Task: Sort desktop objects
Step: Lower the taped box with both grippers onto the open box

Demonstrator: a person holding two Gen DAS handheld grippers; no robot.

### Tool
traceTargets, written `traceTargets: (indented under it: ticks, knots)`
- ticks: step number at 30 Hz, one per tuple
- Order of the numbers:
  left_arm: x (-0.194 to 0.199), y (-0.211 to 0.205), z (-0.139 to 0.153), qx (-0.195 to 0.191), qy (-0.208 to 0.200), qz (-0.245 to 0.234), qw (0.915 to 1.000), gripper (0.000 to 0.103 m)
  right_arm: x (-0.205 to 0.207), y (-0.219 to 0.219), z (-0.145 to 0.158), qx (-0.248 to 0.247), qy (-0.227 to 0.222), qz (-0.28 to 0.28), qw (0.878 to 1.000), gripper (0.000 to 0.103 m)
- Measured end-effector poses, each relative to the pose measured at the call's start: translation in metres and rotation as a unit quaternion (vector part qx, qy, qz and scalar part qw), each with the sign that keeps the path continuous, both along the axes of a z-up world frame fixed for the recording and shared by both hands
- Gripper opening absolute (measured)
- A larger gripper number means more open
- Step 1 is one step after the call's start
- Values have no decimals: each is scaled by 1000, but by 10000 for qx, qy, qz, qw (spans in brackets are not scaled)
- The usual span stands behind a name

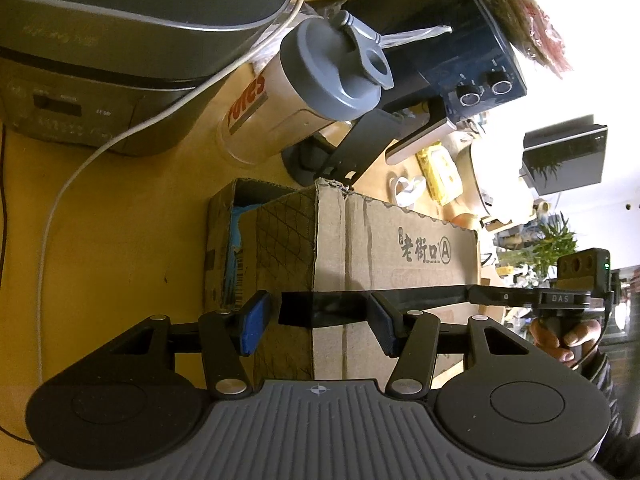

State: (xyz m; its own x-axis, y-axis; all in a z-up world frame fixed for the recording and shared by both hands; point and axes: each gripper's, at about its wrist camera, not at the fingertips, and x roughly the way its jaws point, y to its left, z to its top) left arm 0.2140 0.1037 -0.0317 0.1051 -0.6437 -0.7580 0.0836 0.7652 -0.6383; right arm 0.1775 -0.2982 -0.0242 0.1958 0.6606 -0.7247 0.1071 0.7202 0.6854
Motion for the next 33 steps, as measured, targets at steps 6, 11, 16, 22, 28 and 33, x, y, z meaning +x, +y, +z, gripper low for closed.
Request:
traceTargets:
  ticks: [6,11,16,22,28,33]
  knots:
    - [5,-1,-1,-7,-7,11,10000,52,5,-1,0,-4,-16,5,10000,35]
    - [8,-1,-1,-27,-19,28,10000,52,10,-2,0,-8,-30,9,10000,35]
    - [10,-2,-2,-23,-40,25,10000,52,14,-3,0,-12,-43,13,10000,35]
    - [12,-1,0,-34,-69,15,10000,52,22,-6,-1,-6,-59,-2,10000,35]
    - [15,-1,0,-20,-77,-7,10000,52,26,-7,-1,-21,-73,0,10000,35]
    - [16,0,0,-15,-74,-15,10000,52,27,-7,-2,-16,-68,6,10000,35]
